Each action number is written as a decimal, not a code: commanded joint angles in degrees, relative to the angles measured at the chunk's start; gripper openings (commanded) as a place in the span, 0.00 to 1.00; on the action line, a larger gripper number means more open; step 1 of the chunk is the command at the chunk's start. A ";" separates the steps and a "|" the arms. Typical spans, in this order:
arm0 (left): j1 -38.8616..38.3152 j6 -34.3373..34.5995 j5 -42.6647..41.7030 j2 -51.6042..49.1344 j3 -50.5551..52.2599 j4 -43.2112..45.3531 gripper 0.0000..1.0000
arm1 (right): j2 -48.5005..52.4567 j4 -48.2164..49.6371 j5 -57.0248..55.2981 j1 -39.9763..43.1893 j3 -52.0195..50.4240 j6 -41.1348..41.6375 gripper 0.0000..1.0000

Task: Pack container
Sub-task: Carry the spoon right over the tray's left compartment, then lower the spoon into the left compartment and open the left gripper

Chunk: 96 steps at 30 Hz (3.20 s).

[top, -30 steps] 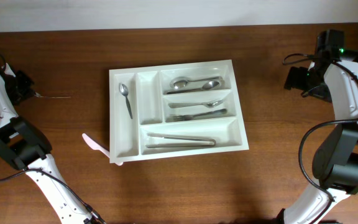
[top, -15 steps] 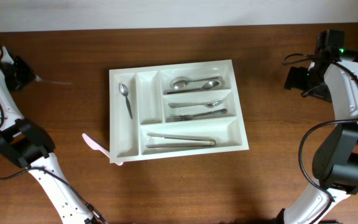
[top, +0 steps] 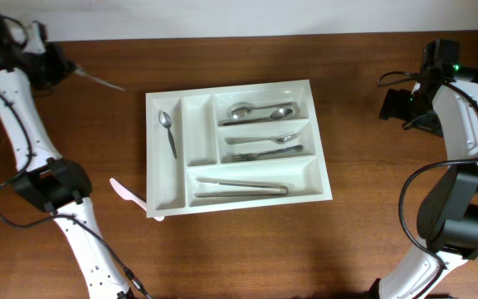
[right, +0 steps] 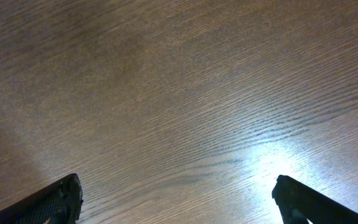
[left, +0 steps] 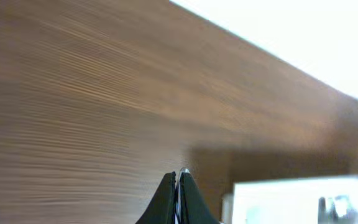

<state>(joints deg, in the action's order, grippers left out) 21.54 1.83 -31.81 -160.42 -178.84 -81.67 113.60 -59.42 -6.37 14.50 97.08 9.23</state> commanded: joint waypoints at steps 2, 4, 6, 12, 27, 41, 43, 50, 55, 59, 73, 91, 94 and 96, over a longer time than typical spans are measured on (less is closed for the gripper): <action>-3.93 -15.32 -4.00 -0.39 -0.98 -4.85 0.02 | 0.24 0.07 -0.09 0.24 1.07 0.70 0.99; -5.51 -21.51 -4.00 -0.39 -0.98 -8.04 0.02 | 0.24 0.04 -0.09 0.24 1.07 0.70 0.99; -6.99 -27.82 -4.00 -0.39 -0.98 -11.23 0.02 | 0.24 0.04 -0.09 0.24 1.07 0.70 0.99; -10.27 -36.37 -3.80 -0.39 -0.96 -15.04 0.02 | 0.24 0.04 -0.09 0.24 1.07 0.70 0.99; -12.28 -52.28 -7.67 -0.39 -0.42 -15.04 0.02 | 0.24 0.07 -0.09 0.24 1.07 0.70 0.99; -18.97 -55.52 -4.00 -0.42 6.71 -15.04 0.02 | 0.24 0.07 -0.09 0.24 1.07 0.70 0.99; -19.56 -55.49 -2.75 -0.42 7.45 -15.04 0.02 | 0.24 0.07 -0.09 0.24 1.07 0.70 0.99; -19.63 -55.47 -2.67 -0.42 7.93 -15.04 0.02 | 0.24 0.07 -0.09 0.24 1.07 0.70 0.99; -19.63 -55.30 -0.85 -0.42 7.93 -15.04 0.02 | 0.24 0.07 -0.09 0.24 1.07 0.70 0.99; -19.63 -55.04 0.17 -0.42 7.93 -15.04 0.13 | 0.24 0.04 -0.09 0.24 1.07 0.70 0.99; -19.08 -53.99 0.15 0.09 8.00 -14.99 0.53 | 0.24 0.07 -0.09 0.24 1.07 0.70 0.99; -8.33 -31.67 17.64 19.41 5.97 -15.04 0.79 | 0.24 0.07 -0.09 0.24 1.07 0.70 0.99; -7.69 -25.16 25.92 20.76 5.97 -15.02 0.84 | 0.24 0.07 -0.09 0.24 1.07 0.70 0.99; -7.54 -20.76 31.15 20.96 5.97 -15.02 0.87 | 0.24 0.07 -0.09 0.24 1.07 0.70 0.99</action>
<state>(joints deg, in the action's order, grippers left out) 13.96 -28.36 -11.40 -139.33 -172.90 -96.47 113.60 -59.40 -6.37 14.50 97.08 9.26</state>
